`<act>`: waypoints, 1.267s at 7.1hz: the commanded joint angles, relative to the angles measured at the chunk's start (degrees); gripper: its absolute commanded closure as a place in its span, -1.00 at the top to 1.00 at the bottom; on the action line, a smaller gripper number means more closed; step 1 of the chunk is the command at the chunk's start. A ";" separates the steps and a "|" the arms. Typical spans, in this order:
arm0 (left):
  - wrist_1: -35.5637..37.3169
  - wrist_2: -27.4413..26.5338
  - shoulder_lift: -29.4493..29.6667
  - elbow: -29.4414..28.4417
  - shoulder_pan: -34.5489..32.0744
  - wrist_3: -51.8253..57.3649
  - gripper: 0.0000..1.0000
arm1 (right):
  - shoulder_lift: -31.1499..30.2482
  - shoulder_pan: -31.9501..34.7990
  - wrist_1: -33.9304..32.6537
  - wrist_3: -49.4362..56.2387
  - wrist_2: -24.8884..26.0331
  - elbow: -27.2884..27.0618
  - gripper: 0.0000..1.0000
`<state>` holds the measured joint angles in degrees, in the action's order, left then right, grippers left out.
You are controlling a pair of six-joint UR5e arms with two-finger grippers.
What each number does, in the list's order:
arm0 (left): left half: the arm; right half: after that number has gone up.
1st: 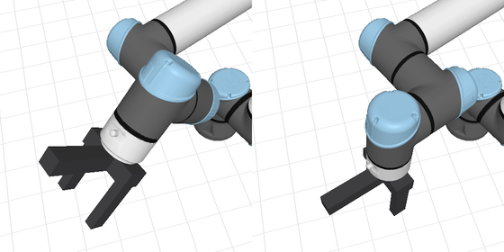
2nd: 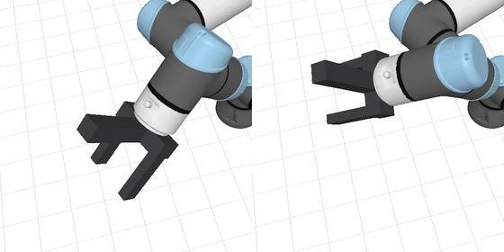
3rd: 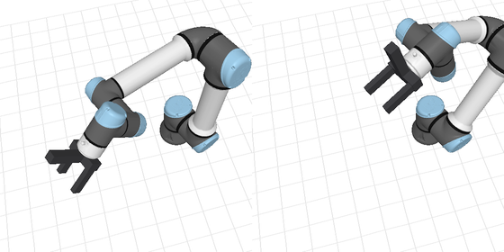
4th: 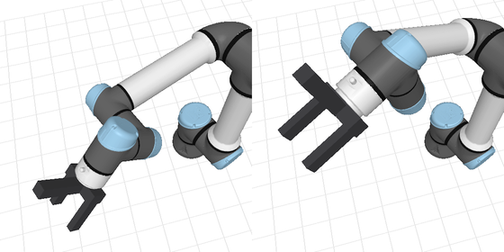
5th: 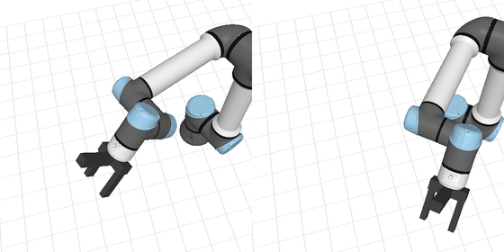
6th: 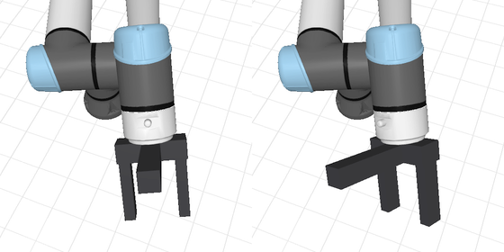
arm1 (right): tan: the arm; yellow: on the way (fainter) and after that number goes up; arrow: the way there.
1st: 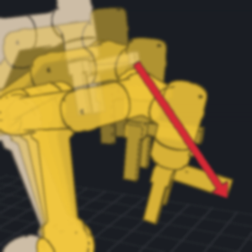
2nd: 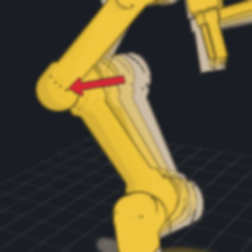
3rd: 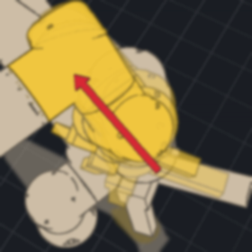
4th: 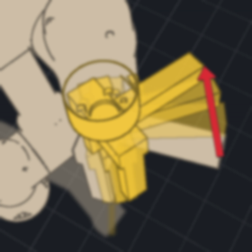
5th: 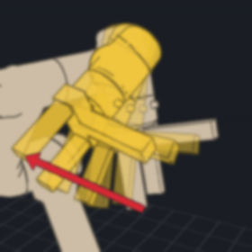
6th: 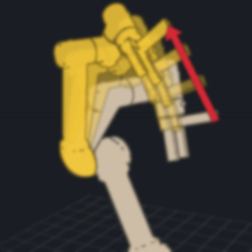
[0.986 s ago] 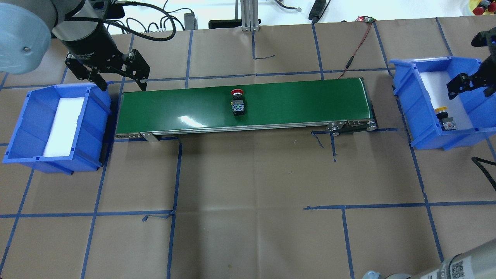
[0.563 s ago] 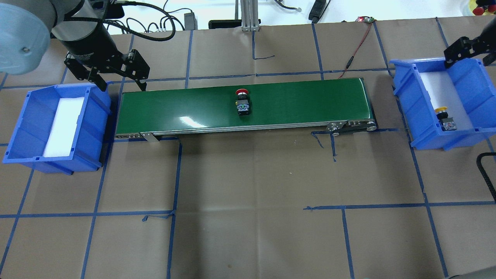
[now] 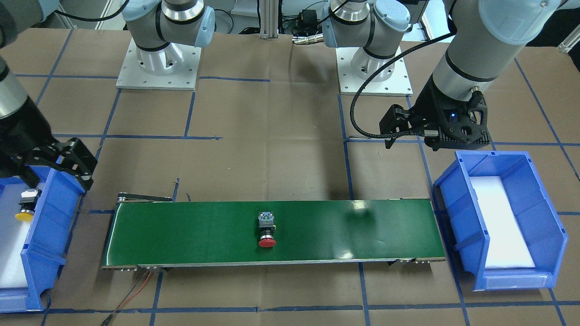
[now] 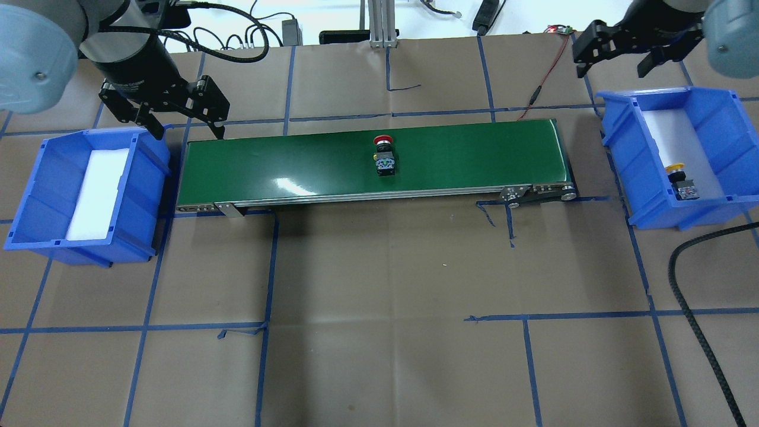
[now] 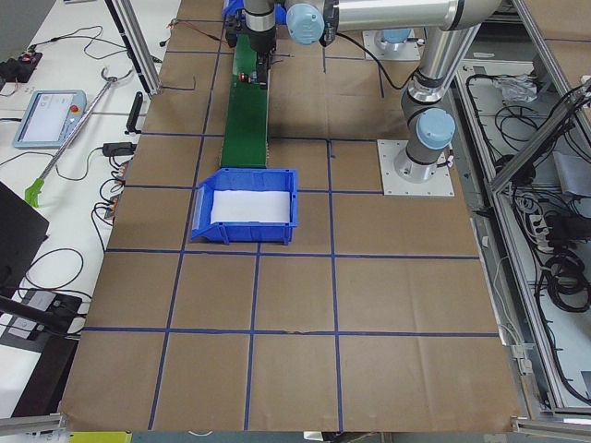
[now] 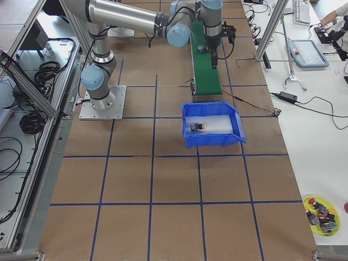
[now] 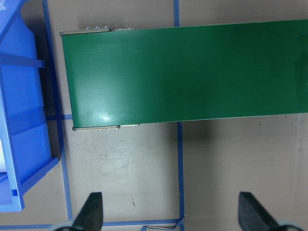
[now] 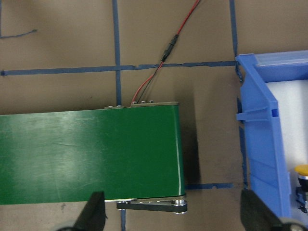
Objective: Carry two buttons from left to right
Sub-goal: 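Move the right gripper back over the belt's far end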
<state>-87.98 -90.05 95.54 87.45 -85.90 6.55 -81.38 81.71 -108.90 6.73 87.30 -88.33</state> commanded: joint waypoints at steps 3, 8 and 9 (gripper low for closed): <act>0.00 -0.04 0.00 0.00 0.03 0.04 0.99 | 0.52 5.03 -1.12 -1.72 -0.73 -3.85 0.99; 0.00 -0.04 0.00 0.00 0.04 0.04 0.99 | 7.53 5.74 -8.59 -4.09 -4.86 -5.72 0.99; -0.09 -0.04 0.00 0.00 -0.05 0.04 0.99 | 8.77 5.74 -10.61 -4.18 -5.12 -5.98 0.99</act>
<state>-88.00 -90.09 95.52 87.45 -85.88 6.62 -74.44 87.46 -117.38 2.70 82.52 -94.14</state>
